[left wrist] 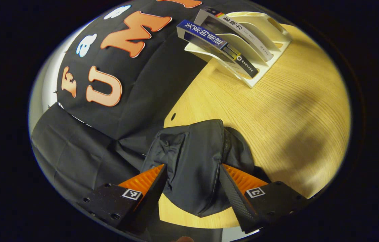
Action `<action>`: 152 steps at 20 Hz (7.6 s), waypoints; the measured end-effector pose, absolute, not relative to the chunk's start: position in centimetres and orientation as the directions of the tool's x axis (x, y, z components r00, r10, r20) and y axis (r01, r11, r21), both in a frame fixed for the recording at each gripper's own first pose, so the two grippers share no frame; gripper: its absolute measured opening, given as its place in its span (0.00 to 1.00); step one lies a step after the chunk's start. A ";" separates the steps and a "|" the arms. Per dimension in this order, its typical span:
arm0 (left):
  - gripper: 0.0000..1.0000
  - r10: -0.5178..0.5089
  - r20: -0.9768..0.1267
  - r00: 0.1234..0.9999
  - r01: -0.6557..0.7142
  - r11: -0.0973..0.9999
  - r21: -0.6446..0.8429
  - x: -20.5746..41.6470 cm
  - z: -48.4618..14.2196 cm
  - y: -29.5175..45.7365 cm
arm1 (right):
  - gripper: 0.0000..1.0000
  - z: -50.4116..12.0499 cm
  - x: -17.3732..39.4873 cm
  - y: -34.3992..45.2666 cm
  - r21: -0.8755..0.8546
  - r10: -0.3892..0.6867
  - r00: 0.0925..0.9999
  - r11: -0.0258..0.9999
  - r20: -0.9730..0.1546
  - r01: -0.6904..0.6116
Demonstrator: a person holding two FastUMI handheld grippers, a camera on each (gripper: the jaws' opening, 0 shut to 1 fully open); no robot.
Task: Open the schoolbag, grab two books from the bookshelf and put them into the schoolbag.
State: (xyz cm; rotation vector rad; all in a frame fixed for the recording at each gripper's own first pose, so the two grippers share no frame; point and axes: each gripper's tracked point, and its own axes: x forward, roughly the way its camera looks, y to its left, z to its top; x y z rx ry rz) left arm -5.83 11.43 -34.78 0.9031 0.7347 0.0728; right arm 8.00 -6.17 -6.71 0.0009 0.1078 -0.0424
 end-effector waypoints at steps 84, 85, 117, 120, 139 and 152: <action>0.06 -0.352 -0.870 0.345 0.588 0.804 -0.092 8.8 -25.9 20.0 | 0.71 -15.0 16.3 19.5 0.146 0.186 0.200 0.969 -0.962 -0.197; 0.06 -0.347 -0.870 0.349 0.587 0.805 -0.085 8.9 -25.8 20.3 | 0.61 -15.8 16.5 19.0 0.111 0.149 0.204 0.976 -0.968 -0.187; 0.06 -0.372 -0.858 0.355 0.731 0.682 0.007 9.7 -23.1 22.0 | 0.32 -1.4 0.9 17.1 0.444 0.367 0.550 0.896 -0.750 0.006; 0.06 -0.389 -0.852 0.349 0.742 0.670 -0.002 10.0 -22.4 22.0 | 0.32 -2.1 -1.1 19.2 0.525 0.428 0.561 0.851 -0.708 0.012; 0.05 -0.412 -0.838 0.358 0.724 0.689 -0.029 10.4 -19.6 21.2 | 0.30 -12.6 -1.1 33.2 0.807 0.696 0.471 0.588 -0.542 0.058; 0.05 -0.470 -0.802 0.369 0.684 0.721 -0.108 8.7 -18.9 18.9 | 0.30 -16.9 1.8 41.6 0.868 0.736 0.489 0.486 -0.468 0.099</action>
